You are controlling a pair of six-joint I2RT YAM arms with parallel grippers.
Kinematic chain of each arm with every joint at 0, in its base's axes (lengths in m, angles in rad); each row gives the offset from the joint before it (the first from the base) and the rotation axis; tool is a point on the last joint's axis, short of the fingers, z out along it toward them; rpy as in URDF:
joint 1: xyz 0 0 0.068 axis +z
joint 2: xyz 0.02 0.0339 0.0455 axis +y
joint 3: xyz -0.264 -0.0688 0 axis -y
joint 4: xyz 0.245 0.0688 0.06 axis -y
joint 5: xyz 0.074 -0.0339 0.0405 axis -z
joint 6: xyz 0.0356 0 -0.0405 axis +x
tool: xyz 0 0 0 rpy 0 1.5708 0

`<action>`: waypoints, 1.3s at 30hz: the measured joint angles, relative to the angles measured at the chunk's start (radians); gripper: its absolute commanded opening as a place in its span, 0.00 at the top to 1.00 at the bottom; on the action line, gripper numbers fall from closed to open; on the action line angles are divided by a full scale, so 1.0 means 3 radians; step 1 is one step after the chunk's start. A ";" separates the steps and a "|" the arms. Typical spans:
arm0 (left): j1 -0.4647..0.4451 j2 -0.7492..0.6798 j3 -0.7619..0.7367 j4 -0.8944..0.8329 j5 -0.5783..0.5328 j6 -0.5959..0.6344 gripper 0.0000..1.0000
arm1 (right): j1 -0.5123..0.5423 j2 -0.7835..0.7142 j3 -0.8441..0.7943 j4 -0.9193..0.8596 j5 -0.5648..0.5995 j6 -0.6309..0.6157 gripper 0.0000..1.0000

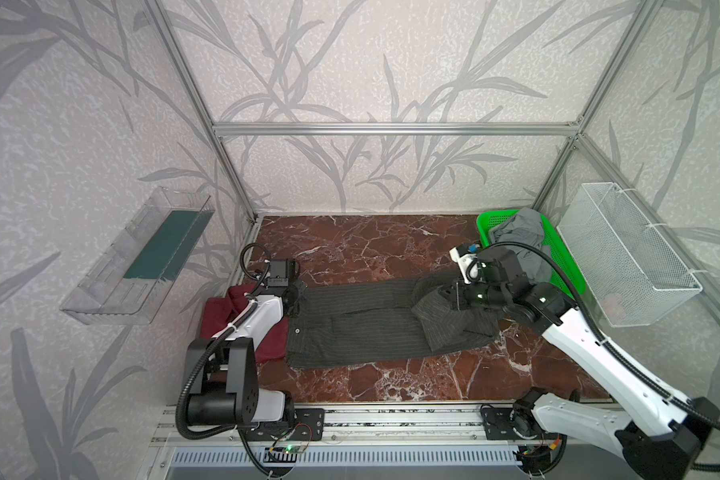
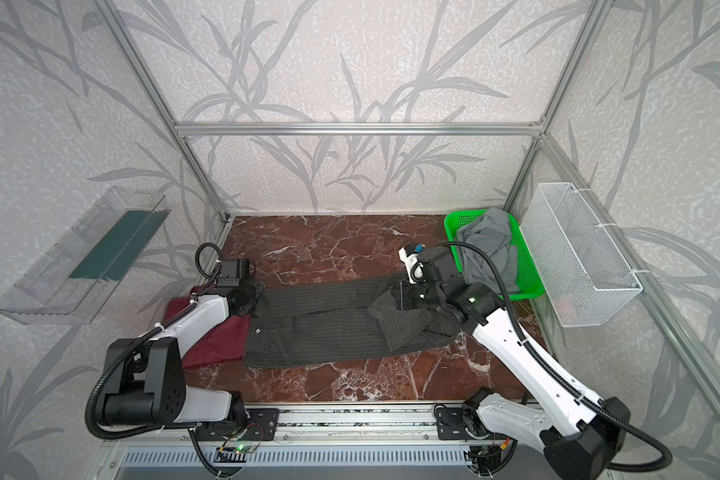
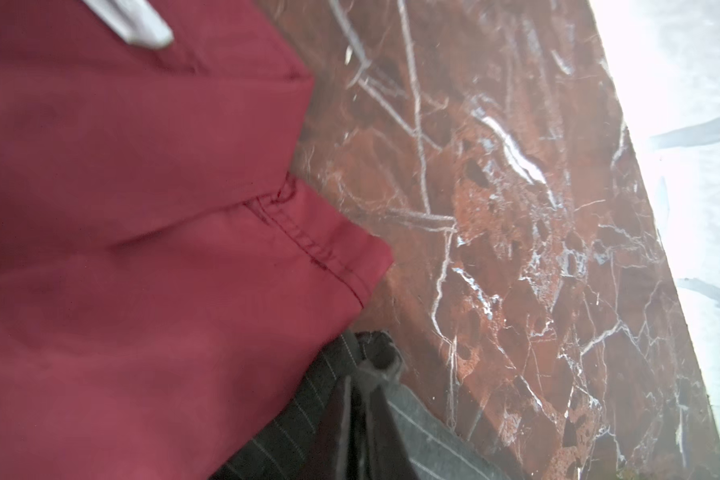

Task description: Fold and stack the long sleeve shirts

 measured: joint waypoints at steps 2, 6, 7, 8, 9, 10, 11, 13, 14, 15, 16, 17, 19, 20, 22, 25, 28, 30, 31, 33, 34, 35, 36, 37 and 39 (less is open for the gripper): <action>0.0018 -0.0121 0.0022 -0.0053 -0.0055 0.0031 0.66 | 0.0177 0.0212 0.0149 0.0041 -0.0018 -0.0042 1.00; 0.0050 -0.0290 0.0107 -0.0161 -0.0100 0.0094 0.63 | 0.0362 0.0638 0.0498 0.0057 -0.0163 -0.0098 1.00; 0.0061 -0.0322 0.0121 -0.0187 -0.0104 0.0113 0.63 | 0.0390 0.0763 0.0619 0.0060 -0.0197 -0.0120 1.00; 0.0066 -0.0351 0.0126 -0.0205 -0.0108 0.0125 0.62 | 0.0413 0.0860 0.0716 0.0065 -0.0219 -0.0132 1.00; 0.0079 -0.0388 0.0126 -0.0235 -0.0111 0.0141 0.61 | 0.0435 0.0982 0.0832 0.0066 -0.0244 -0.0146 1.00; 0.0095 -0.0432 0.0126 -0.0280 -0.0113 0.0163 0.59 | 0.0455 0.1096 0.0938 0.0067 -0.0270 -0.0158 1.00; 0.0112 -0.0473 0.0126 -0.0318 -0.0114 0.0179 0.59 | 0.0481 0.1202 0.1030 0.0067 -0.0290 -0.0174 1.00; 0.0168 -0.0617 0.0126 -0.0412 -0.0127 0.0239 0.56 | 0.0551 0.1471 0.1269 0.0043 -0.0336 -0.0206 1.00; 0.0192 -0.0678 0.0127 -0.0436 -0.0130 0.0266 0.53 | 0.0580 0.1578 0.1361 0.0038 -0.0355 -0.0214 1.00; 0.0220 -0.0758 0.0139 -0.0487 -0.0140 0.0315 0.52 | 0.0623 0.1733 0.1486 0.0019 -0.0379 -0.0224 1.00; 0.0245 -0.0837 0.0160 -0.0543 -0.0150 0.0362 0.51 | 0.0664 0.1871 0.1595 0.0011 -0.0397 -0.0234 1.00; 0.0268 -0.0896 0.0181 -0.0581 -0.0156 0.0411 0.47 | 0.0699 0.1995 0.1689 -0.0008 -0.0416 -0.0249 1.00; 0.0313 -0.1033 0.0235 -0.0657 -0.0174 0.0537 0.45 | 0.0783 0.2281 0.1901 -0.0069 -0.0449 -0.0286 1.00; 0.0331 -0.1086 0.0253 -0.0684 -0.0178 0.0593 0.45 | 0.0815 0.2402 0.1996 -0.0111 -0.0462 -0.0301 1.00; 0.0385 -0.1188 0.0277 -0.0752 -0.0177 0.0694 0.43 | 0.0870 0.2668 0.2233 -0.0212 -0.0493 -0.0337 1.00; 0.0451 -0.1296 0.0277 -0.0857 -0.0178 0.0801 0.41 | 0.0937 0.3012 0.2593 -0.0367 -0.0530 -0.0388 1.00; 0.0477 -0.1369 0.0247 -0.0861 -0.0172 0.0847 0.41 | 0.0984 0.3349 0.3063 -0.0573 -0.0539 -0.0450 1.00; 0.0491 -0.1403 0.0198 -0.0855 -0.0145 0.0867 0.41 | 0.1007 0.3588 0.3436 -0.0710 -0.0543 -0.0487 1.00; 0.0501 -0.1403 0.0178 -0.0855 -0.0135 0.0872 0.41 | 0.1012 0.3717 0.3638 -0.0776 -0.0542 -0.0507 1.00; 0.0530 -0.1389 0.0160 -0.0856 -0.0109 0.0882 0.41 | 0.1022 0.3994 0.4078 -0.0946 -0.0533 -0.0538 1.00; 0.0544 -0.1381 0.0160 -0.0855 -0.0097 0.0889 0.41 | 0.1024 0.4167 0.4354 -0.1048 -0.0528 -0.0559 1.00; 0.0553 -0.1377 0.0160 -0.0851 -0.0084 0.0893 0.41 | 0.1025 0.4298 0.4560 -0.1124 -0.0525 -0.0571 1.00; 0.0562 -0.1376 0.0158 -0.0846 -0.0071 0.0895 0.41 | 0.1025 0.4463 0.4805 -0.1208 -0.0528 -0.0580 1.00; 0.0571 -0.1377 0.0151 -0.0833 -0.0057 0.0896 0.41 | 0.1025 0.4611 0.5024 -0.1287 -0.0533 -0.0581 1.00; 0.0587 -0.1377 0.0131 -0.0810 -0.0034 0.0896 0.41 | 0.1025 0.4838 0.5313 -0.1395 -0.0561 -0.0579 1.00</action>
